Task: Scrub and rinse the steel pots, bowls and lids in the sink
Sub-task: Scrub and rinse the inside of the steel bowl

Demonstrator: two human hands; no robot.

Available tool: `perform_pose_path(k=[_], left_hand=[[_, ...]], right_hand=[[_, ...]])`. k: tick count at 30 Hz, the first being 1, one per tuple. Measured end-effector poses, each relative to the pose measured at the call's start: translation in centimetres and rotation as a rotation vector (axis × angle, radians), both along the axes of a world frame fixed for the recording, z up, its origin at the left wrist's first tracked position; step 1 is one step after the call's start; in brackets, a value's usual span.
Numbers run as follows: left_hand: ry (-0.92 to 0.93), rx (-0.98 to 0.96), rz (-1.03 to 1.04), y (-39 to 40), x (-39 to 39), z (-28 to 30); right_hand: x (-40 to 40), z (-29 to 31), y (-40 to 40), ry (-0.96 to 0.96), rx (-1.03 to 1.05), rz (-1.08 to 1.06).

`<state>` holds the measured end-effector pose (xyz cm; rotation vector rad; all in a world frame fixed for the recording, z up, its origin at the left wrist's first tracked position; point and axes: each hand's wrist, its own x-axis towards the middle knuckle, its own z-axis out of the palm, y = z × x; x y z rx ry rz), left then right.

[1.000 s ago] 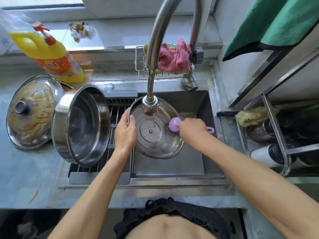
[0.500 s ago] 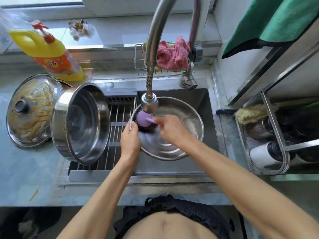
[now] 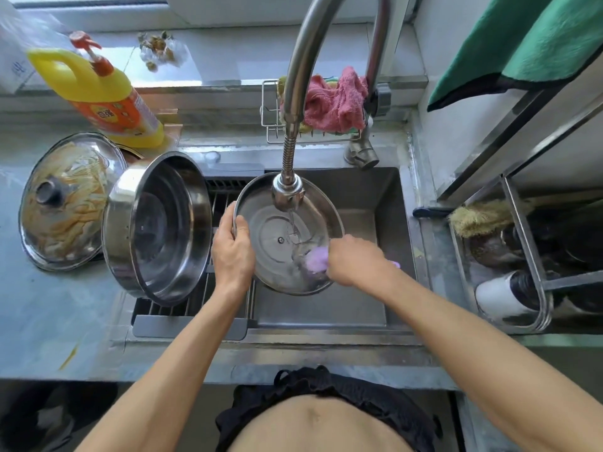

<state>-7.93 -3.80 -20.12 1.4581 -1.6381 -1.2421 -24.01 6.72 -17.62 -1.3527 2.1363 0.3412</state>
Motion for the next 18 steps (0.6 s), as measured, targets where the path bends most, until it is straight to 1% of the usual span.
perform_pose_path(k=[2,3,4,6,7,8,9,10,12,14,15,16,17,18], left_hand=[[-0.013,0.037,0.020,0.6,-0.5,-0.6],[-0.009,0.061,0.029,1.0,-0.7,-0.9],[0.004,0.091,0.034,1.5,-0.8,-0.9],[0.039,0.141,0.034,2.5,-1.1,-0.9],[0.060,0.148,0.033,2.9,-1.2,-0.9],[0.064,0.141,0.025,3.2,-1.2,-0.8],[0.064,0.140,0.009,3.3,-1.3,-0.7],[0.063,0.148,-0.011,3.3,-1.3,-0.7],[0.052,0.163,-0.063,3.0,-0.9,-1.2],[0.036,0.153,-0.113,2.8,-0.3,-1.4],[0.026,0.136,-0.138,2.8,0.0,-1.4],[0.010,0.115,-0.154,2.6,0.2,-1.2],[-0.007,0.095,-0.154,2.3,0.4,-1.1],[-0.024,0.085,-0.145,2.0,0.5,-1.1]], right_hand=[[1.0,0.7,0.1,-0.239,0.061,-0.004],[1.4,0.8,0.0,-0.361,0.047,-0.024],[1.7,0.9,-0.1,-0.464,-0.010,-0.068],[1.9,0.8,-0.7,-0.569,-0.169,-0.171],[1.9,0.6,-1.0,-0.586,-0.239,-0.213],[1.7,0.2,-1.4,-0.557,-0.317,-0.220],[1.3,-0.1,-1.8,-0.468,-0.394,-0.183],[0.8,-0.6,-2.3,-0.310,-0.440,-0.100],[-0.9,-0.9,-3.1,0.043,-0.432,0.139],[-2.1,-1.2,-3.4,0.319,-0.446,0.378],[-2.4,-1.4,-3.4,0.443,-0.432,0.428],[-2.7,-1.5,-3.4,0.516,-0.422,0.413],[-3.1,-1.8,-3.3,0.573,-0.419,0.402],[-3.3,-2.1,-3.0,0.565,-0.350,0.358]])
